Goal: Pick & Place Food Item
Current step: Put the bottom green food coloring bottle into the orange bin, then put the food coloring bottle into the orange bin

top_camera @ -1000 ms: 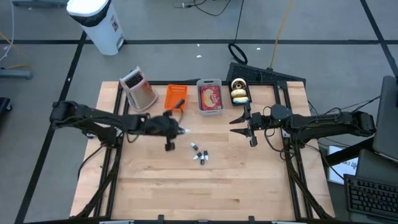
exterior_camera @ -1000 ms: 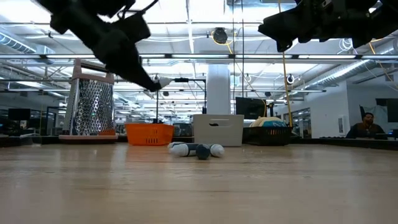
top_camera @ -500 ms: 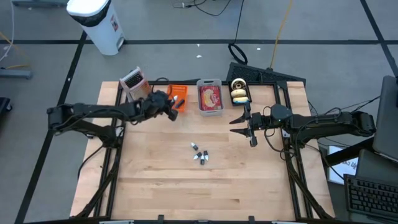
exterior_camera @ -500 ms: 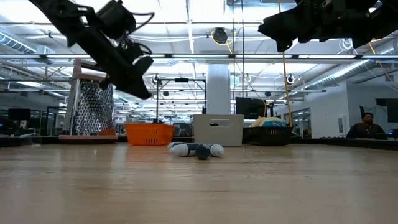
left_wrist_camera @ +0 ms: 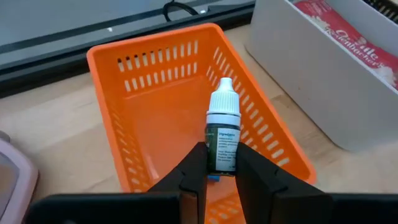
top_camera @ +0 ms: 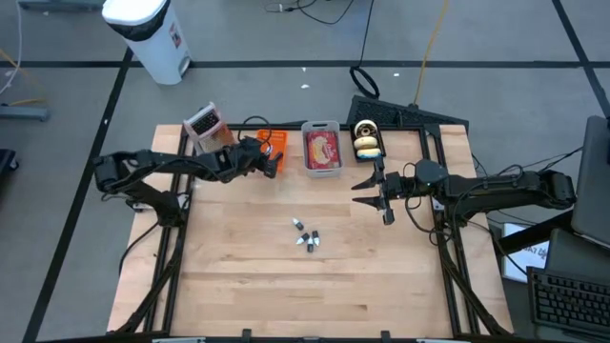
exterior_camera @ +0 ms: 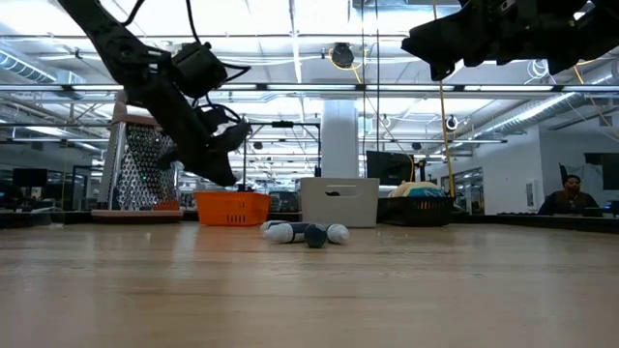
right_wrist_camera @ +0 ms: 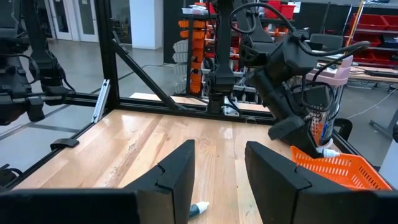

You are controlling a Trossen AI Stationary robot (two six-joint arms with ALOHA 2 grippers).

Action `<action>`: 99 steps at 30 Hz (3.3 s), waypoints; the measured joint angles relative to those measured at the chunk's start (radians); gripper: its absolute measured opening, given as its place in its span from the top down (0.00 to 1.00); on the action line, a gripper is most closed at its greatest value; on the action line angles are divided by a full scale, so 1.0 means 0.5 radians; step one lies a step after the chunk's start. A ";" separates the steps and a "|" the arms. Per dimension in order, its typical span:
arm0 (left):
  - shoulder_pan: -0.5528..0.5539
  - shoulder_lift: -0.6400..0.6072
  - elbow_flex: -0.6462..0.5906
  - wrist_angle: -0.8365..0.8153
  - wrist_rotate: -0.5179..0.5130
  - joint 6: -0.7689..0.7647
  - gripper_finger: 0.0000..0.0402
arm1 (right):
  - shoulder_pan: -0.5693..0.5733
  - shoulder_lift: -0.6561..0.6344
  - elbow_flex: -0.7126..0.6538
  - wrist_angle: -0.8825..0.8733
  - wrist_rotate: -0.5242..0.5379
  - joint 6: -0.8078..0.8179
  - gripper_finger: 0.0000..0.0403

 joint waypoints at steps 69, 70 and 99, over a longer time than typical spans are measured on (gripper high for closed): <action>-0.972 0.652 0.010 0.779 0.694 1.156 0.38 | 0.000 0.001 0.000 -0.029 0.002 -0.001 0.68; -0.972 0.652 0.010 0.766 0.694 1.156 0.38 | 0.000 0.001 0.000 -0.030 0.002 -0.001 0.68; -0.971 0.652 0.011 0.645 0.672 1.140 0.70 | 0.000 0.001 0.000 -0.029 0.002 0.001 0.68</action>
